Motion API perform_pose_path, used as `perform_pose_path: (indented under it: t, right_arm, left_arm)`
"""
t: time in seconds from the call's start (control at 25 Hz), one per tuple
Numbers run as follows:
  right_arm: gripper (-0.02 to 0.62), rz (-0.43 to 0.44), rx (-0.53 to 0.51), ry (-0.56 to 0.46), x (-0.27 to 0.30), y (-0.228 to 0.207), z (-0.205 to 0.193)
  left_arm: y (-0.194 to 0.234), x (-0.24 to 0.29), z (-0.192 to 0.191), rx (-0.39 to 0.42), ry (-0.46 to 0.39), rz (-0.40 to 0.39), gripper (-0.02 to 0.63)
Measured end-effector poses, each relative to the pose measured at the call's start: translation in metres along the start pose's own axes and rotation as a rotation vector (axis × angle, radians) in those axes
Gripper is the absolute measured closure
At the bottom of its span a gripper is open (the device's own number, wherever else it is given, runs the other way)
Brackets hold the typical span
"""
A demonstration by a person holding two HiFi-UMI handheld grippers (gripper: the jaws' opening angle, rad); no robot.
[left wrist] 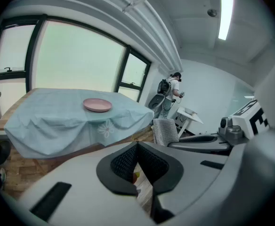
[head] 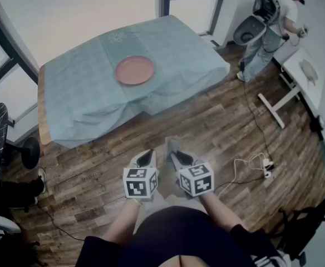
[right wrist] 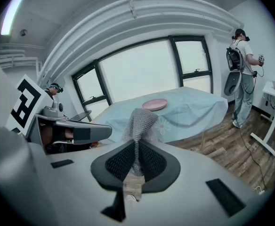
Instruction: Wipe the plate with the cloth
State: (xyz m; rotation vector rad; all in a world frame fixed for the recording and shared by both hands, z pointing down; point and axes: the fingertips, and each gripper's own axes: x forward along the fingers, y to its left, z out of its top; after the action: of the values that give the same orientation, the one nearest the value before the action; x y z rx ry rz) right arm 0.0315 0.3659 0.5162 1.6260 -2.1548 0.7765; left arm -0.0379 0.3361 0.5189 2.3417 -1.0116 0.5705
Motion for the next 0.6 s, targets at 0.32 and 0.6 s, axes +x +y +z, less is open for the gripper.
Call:
perform_pose_path:
  t: [0.32,0.6]
  right_arm:
    - [0.563,0.028,-0.036,0.005,-0.016,0.024,-0.018]
    - [0.563,0.059,-0.025,-0.014,-0.030,0.034,-0.023]
  left_arm:
    - [-0.005,-0.028,-0.021,-0.023,-0.018,0.021,0.592]
    - [-0.015,-0.041,-0.038,-0.035,-0.017,0.024,0.592]
